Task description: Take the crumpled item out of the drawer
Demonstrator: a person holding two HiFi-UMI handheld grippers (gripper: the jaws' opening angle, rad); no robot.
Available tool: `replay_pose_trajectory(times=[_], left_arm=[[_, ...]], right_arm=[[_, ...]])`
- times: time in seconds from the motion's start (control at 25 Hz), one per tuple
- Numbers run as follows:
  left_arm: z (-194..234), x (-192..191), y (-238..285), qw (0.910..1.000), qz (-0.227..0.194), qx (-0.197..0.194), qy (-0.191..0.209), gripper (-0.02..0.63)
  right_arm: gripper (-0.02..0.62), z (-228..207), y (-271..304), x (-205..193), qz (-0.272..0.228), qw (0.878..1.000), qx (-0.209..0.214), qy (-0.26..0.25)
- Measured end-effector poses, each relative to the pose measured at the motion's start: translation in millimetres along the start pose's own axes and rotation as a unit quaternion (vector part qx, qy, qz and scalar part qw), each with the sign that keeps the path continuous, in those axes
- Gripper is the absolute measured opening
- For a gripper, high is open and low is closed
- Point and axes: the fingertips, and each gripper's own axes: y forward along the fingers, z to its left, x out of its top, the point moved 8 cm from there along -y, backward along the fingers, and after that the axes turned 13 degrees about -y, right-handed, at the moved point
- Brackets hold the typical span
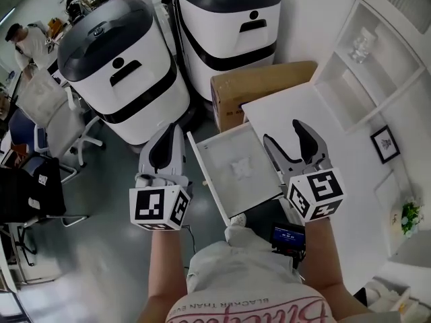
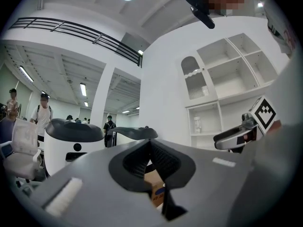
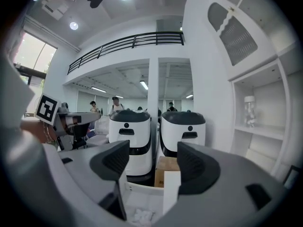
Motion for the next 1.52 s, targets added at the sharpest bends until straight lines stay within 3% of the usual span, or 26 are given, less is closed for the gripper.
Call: replay_pose_trajectory(times=[0.52,0.96,1.24,1.52], left_arm=[[23,-16,3,0.9996,0.024,-0.004,-0.017,0.011],[32,-47,6,0.9966,0.074,-0.024,-0.026,0.01],[43,-74,22,0.9935,0.107,-0.021,-0.033,0.01],[47,-103,41,0.9887,0.141,-0.036,-0.035,0.011]], right_arm=[[0.283,26,25,-24,0.048,0.999,0.018,0.003],[0.282,50,50,-74,0.122,0.991,0.042,0.028],[0.282,64,74,-128,0.181,0.979,0.075,0.053],[0.281,82,101,-204,0.26,0.955,0.1,0.102]])
